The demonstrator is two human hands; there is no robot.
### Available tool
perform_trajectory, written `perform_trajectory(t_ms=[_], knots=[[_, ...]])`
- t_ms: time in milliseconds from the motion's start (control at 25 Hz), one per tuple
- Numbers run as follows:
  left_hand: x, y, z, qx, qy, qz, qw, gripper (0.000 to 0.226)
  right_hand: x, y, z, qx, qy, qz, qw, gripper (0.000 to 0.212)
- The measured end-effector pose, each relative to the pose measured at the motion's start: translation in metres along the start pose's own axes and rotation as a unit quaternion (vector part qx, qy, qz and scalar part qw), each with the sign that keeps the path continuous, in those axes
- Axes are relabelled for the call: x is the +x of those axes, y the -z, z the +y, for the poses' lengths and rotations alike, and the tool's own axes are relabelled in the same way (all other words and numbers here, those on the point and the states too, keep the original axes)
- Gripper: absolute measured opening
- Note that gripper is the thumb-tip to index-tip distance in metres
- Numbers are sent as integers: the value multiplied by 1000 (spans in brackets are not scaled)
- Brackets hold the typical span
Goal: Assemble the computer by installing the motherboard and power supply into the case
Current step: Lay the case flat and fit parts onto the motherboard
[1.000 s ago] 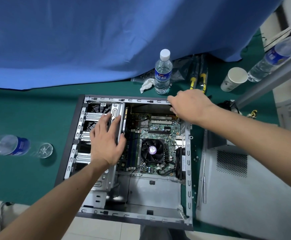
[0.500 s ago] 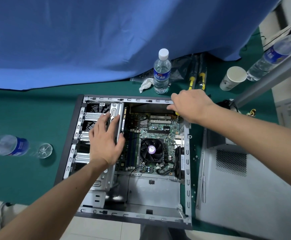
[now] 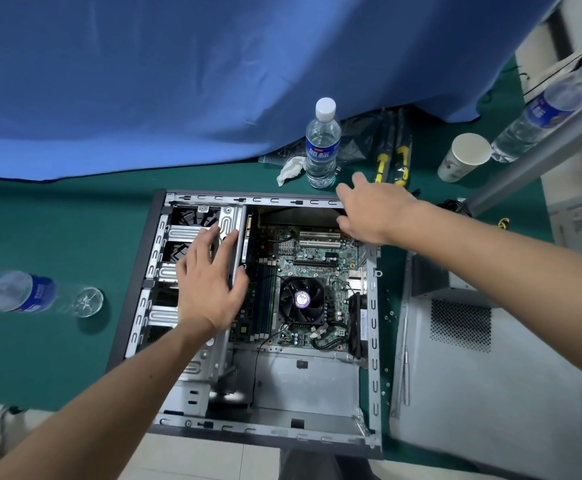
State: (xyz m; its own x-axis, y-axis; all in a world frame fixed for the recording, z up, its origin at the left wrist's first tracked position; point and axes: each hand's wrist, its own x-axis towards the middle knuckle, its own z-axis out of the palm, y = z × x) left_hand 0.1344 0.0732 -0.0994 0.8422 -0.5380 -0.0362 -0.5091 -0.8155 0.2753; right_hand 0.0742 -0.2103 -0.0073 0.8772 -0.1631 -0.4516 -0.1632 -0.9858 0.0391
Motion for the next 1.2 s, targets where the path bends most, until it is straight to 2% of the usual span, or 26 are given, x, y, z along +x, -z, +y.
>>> perform_trajectory(t_ms=[80,160,240,280,360,440,480,560,640,720,840,960,1080,1200], knots=[[0,0,0,0,0,-1,1000,62,2,4,4,11,38,-19,999,24],[1,0,1,0,-1,-3,1000,62,-1,3,6,-24,55,14,998,20],[1,0,2,-2,-1,-4,1000,62,-4,-1,5,-75,29,66,995,29],[1,0,2,-2,0,-3,1000,62,-5,-3,3,-90,11,66,994,37],[-1,0,1,0,0,-3,1000,62,-4,-3,0,-53,3,33,998,37],[0,1,1,-1,-1,0,1000,62,-1,1,3,14,16,-1,1000,20],[0,0,0,-1,-2,1,1000,62,0,5,6,21,31,-4,999,18],[1,-1,1,0,-3,-1,1000,62,-2,6,8,-26,53,23,998,18],[1,-2,0,0,-3,0,1000,62,-5,3,6,-92,35,60,993,29],[0,-2,-1,-2,-3,2,1000,61,-5,3,0,-88,2,25,996,41],[1,-3,-2,-3,-4,4,1000,61,2,10,-2,-3,0,-50,999,30],[1,-4,-1,-1,-6,5,1000,60,2,10,2,-37,35,-8,999,23],[1,-4,-2,0,-6,5,1000,60,-1,4,0,-107,27,54,992,17],[0,-4,-3,0,-7,7,1000,60,-1,2,-5,-132,39,49,989,22]])
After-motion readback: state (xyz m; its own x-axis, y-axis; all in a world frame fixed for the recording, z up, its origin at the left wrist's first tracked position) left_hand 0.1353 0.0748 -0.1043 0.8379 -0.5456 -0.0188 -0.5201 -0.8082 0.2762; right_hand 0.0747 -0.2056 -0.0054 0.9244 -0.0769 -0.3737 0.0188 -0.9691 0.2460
